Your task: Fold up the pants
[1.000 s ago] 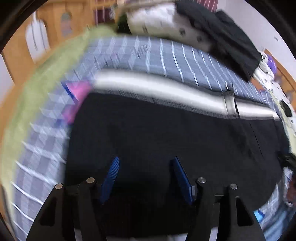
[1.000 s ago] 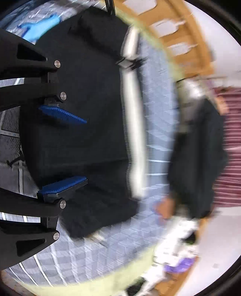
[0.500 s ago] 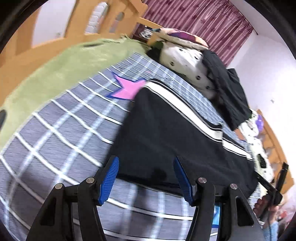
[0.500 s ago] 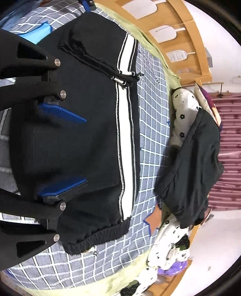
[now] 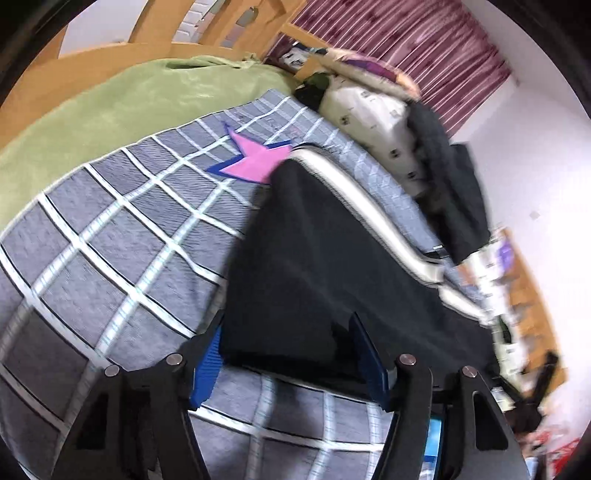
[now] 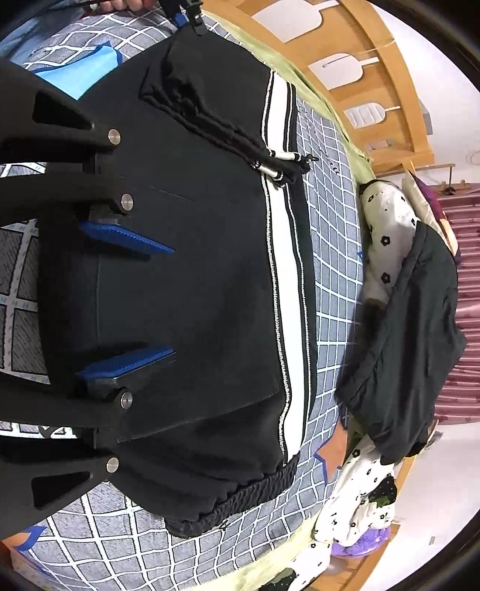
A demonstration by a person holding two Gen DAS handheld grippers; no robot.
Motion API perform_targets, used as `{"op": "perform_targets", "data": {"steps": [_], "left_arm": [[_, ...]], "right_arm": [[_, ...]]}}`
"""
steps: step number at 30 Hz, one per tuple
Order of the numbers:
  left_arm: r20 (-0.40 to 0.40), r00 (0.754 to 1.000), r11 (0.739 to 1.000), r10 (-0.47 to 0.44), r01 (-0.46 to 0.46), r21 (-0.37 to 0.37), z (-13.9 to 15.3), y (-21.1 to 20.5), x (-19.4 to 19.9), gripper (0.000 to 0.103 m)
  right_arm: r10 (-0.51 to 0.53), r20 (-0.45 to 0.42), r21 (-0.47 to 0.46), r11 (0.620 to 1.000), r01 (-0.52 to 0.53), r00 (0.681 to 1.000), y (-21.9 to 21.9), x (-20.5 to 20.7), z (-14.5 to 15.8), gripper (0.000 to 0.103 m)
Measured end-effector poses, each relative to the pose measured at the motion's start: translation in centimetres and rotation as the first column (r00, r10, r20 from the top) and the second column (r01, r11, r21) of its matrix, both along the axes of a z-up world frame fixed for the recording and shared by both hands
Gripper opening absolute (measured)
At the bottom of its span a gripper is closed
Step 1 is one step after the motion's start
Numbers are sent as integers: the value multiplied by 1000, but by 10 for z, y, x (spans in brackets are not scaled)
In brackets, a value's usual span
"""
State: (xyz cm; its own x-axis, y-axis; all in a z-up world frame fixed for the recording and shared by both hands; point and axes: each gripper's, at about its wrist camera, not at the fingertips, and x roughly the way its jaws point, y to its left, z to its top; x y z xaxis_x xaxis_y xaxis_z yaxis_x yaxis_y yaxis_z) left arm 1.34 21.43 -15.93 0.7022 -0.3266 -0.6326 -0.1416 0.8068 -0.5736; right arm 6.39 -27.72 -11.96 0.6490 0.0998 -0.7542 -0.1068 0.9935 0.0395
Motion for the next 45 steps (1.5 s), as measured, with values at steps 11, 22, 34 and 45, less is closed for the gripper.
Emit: {"op": "perform_targets", "data": {"steps": [11,22,34,45], "left_arm": [[-33,998,998,62,-61,28,-11,-2,13,58],[14,993,954,117,-116,276,53,-47,14,16],[161,902,856,-402,308,414,144,-293,18,14],[26,867,851,-498,482,207,52,-330,26,31]], "right_arm": [[-24,-19,136,990,26,1000,-23,-1,-5,34],[27,11,119,993,-28,1000,-18,-21,14,28],[-179,117,139,977,162,977,-120,-50,22,36],[-197,53,266,948,176,979,-160,-48,21,47]]}}
